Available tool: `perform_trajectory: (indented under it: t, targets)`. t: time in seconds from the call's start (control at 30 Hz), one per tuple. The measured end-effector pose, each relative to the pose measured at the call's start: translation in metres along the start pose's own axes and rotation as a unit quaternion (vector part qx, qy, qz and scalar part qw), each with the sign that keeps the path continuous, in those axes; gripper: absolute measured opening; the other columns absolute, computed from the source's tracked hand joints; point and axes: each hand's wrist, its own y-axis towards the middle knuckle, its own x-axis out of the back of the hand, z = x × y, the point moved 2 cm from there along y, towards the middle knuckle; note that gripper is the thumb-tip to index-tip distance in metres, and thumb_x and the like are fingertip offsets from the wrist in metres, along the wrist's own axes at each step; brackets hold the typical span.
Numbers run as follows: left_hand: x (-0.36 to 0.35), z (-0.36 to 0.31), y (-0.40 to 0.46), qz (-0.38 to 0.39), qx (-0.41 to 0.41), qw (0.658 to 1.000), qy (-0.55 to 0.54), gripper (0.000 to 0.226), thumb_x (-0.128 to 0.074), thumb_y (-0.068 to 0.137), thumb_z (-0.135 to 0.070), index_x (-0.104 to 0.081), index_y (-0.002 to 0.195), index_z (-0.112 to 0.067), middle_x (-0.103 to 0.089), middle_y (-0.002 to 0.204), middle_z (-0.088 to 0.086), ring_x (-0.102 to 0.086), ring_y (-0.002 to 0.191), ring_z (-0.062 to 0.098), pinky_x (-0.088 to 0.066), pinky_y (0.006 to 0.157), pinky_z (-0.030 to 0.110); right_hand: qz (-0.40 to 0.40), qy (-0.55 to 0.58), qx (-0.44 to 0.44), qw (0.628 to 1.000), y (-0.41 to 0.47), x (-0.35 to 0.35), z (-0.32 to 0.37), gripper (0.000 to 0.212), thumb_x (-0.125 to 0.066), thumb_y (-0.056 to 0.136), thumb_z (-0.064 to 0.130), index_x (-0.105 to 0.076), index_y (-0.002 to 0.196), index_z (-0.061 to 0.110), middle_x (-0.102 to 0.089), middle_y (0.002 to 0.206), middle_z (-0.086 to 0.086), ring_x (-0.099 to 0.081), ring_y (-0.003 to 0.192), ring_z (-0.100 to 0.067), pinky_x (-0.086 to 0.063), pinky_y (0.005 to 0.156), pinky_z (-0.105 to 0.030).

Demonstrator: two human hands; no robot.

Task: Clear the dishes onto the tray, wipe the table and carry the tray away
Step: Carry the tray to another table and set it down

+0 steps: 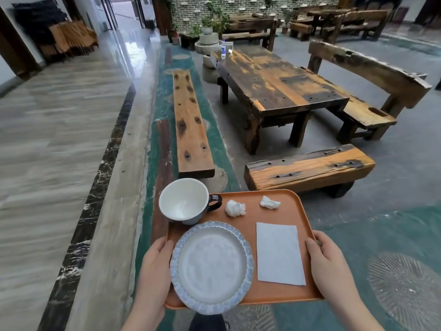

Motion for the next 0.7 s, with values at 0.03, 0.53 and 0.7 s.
perform_trajectory:
  t: [0.03, 0.53, 0.7]
  targets:
    - [-0.006, -0.007, 0.019, 0.000, 0.004, 1.000, -0.004, 0.017, -0.050, 0.107, -0.025, -0.063, 0.096, -0.022, -0.068, 0.096, -0.003, -0.064, 0.086, 0.016, -0.049, 0.071, 0.034, -0.002, -0.002, 0.000, 1.000, 0.019, -0.006, 0.006, 0.019, -0.040, 0.105, 0.021, -0.059, 0.105, 0.025, -0.065, 0.097, 0.010, -0.059, 0.088, -0.006, -0.041, 0.065, -0.025]
    - [-0.095, -0.165, 0.320, 0.034, 0.006, 0.999, 0.015, 0.015, -0.048, 0.107, -0.032, -0.062, 0.110, -0.026, -0.066, 0.109, -0.003, -0.065, 0.098, 0.019, -0.051, 0.080, 0.038, -0.055, -0.001, -0.054, 0.997, 0.288, -0.109, 0.136, 0.020, -0.039, 0.105, 0.033, -0.058, 0.111, 0.033, -0.067, 0.098, 0.013, -0.063, 0.091, -0.009, -0.053, 0.078, -0.038]
    - [-0.135, -0.198, 0.392, 0.058, 0.012, 0.998, 0.026, 0.016, -0.055, 0.104, -0.031, -0.068, 0.105, -0.022, -0.076, 0.097, 0.006, -0.074, 0.088, 0.026, -0.057, 0.070, 0.040, -0.063, -0.005, -0.066, 0.996, 0.365, -0.124, 0.158, 0.020, -0.040, 0.105, 0.033, -0.059, 0.111, 0.031, -0.068, 0.100, 0.011, -0.064, 0.092, -0.012, -0.053, 0.082, -0.042]
